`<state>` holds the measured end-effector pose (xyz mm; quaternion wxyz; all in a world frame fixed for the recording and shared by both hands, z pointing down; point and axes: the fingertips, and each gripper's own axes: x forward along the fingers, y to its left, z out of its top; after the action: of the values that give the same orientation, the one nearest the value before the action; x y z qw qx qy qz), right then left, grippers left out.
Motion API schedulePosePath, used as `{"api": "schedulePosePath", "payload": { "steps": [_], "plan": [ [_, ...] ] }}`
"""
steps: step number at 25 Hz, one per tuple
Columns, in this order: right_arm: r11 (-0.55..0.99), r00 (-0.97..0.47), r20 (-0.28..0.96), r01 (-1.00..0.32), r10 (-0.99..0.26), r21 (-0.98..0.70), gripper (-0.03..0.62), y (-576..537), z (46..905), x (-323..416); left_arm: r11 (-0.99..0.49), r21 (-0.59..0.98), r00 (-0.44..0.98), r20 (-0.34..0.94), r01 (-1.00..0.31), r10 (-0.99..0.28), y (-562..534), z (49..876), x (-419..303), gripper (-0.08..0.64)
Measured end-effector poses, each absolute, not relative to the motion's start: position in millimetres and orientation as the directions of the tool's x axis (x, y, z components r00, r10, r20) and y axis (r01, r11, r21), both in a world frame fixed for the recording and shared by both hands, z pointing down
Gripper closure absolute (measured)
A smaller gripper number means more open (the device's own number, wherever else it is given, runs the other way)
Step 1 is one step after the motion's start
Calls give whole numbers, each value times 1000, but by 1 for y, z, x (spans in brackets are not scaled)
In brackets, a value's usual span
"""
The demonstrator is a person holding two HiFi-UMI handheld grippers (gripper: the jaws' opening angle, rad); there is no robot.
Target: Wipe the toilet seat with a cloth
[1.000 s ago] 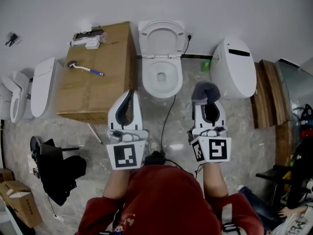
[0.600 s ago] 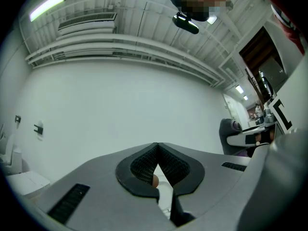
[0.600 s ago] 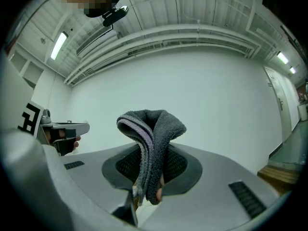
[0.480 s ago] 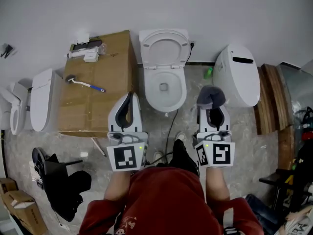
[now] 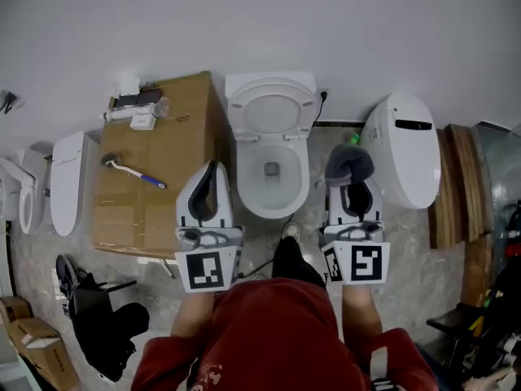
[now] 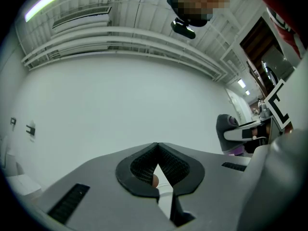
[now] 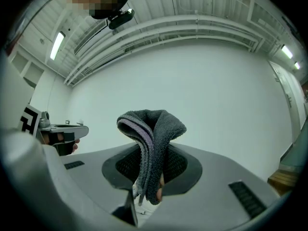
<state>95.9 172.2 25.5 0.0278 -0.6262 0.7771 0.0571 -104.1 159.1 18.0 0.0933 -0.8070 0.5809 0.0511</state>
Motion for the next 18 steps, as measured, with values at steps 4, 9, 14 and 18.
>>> {"api": "schedulePosePath", "payload": {
  "steps": [4,9,14,18],
  "plan": [
    [235,-239,-123,-971,-963,47,517,111,25,123,-280,-105,296,-211,-954,-931,105,12,-78,548],
    [287,-290,-102,-957,-952,41,517,46,33,149,-252,-135,278,-233,-958,-932,45,8,-51,548],
    [325,-328,-99,-945,-940,42,517,1,42,165,-214,-134,238,-212,-968,-948,-1,17,-39,548],
    [332,-334,-85,-943,-939,32,517,-20,60,167,-228,-116,246,-180,-967,-952,-23,37,-37,548]
  ]
}}
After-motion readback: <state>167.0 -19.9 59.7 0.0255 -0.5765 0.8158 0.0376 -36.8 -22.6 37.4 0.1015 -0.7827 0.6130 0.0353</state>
